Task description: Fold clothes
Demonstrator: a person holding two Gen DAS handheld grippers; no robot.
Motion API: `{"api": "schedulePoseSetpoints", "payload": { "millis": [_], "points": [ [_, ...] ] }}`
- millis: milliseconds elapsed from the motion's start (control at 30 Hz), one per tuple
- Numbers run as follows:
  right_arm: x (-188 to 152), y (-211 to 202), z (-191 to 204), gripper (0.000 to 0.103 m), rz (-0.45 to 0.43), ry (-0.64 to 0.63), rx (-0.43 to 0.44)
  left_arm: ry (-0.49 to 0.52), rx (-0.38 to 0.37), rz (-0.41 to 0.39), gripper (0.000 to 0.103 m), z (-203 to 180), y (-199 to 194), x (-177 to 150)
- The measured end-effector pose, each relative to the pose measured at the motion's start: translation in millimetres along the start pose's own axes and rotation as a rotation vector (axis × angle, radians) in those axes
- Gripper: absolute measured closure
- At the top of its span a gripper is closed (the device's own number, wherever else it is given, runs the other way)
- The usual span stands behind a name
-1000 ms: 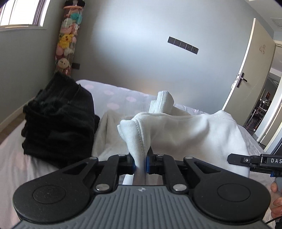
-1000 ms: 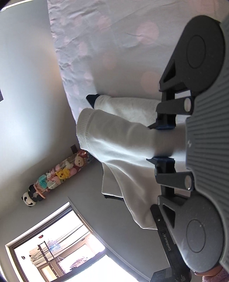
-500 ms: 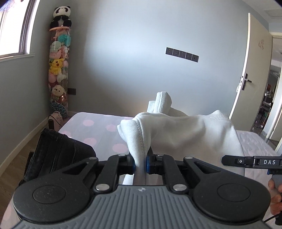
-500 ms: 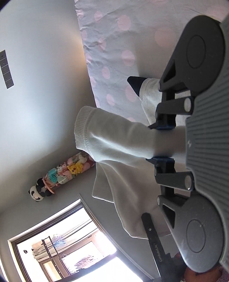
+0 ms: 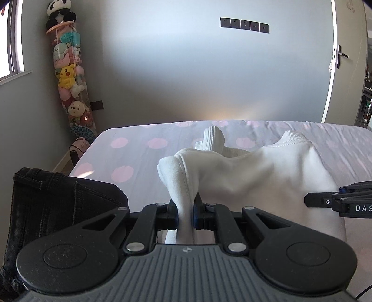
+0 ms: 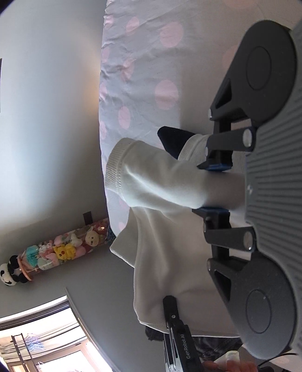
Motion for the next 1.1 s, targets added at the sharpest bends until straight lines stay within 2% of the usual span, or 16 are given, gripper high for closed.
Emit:
{"api": "schedulePoseSetpoints", "payload": {
  "millis": [167,267,333,400,467,567,600,733,800,900,967,1100],
  "points": [
    [-6.1,17.8,-4.4,0.069,0.027,-0.021,-0.053,0.016,0.050,0.028,0.086,-4.9,15.5,-10.7],
    [-8.7,20.2,-7.4,0.063,0.034,-0.024,-0.086,0.033,0.087,0.039,0.080,1.2,11.0,-11.9],
    [-8.8,15.5,-7.3,0.054,0.015,-0.055,-0.128,0.055,0.114,0.027,0.077,5.2,0.8,-10.3],
    [-7.8,4.8,-4.9,0.053,-0.033,-0.123,-0.156,0.064,0.114,0.004,0.072,6.6,-14.4,-11.5],
    [-9.9,-8.2,-1.1,0.052,-0.064,-0.170,-0.143,0.074,0.115,-0.020,0.072,8.0,-29.5,-12.6],
    [-20.5,-26.6,8.1,0.058,-0.078,-0.204,-0.083,0.080,0.110,-0.053,0.072,9.0,-50.9,-18.1],
    [-25.2,-32.6,11.6,0.064,-0.078,-0.210,-0.057,0.094,0.102,-0.052,0.073,5.7,-56.9,-25.5],
    [-49.7,-49.0,33.6,0.065,-0.067,-0.248,0.004,0.149,0.080,-0.046,0.081,-6.8,-78.5,-56.5],
    [-60.6,-46.5,33.7,0.065,-0.051,-0.262,-0.017,0.177,0.094,-0.009,0.089,-12.8,-75.8,-68.7],
    [-77.1,-43.0,33.7,0.066,-0.027,-0.283,-0.047,0.202,0.110,0.036,0.092,-13.7,-78.4,-94.7],
    [-88.0,-40.6,33.8,0.066,-0.011,-0.297,-0.068,0.189,0.116,0.050,0.093,-8.7,-79.9,-112.7],
    [-102.6,-25.6,25.0,0.067,0.027,-0.303,-0.116,0.079,0.083,0.073,0.094,6.9,-73.6,-138.1]
  ]
}}
Point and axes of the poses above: each gripper's, at about its wrist camera, not at the fingertips, and y roughly the way its jaws point, z to its left, x to its top, the point moved 5 cm from there along y, roughly the way its jaws point, and after that the axes turned 3 degrees about -x, right-handed, at the moved point
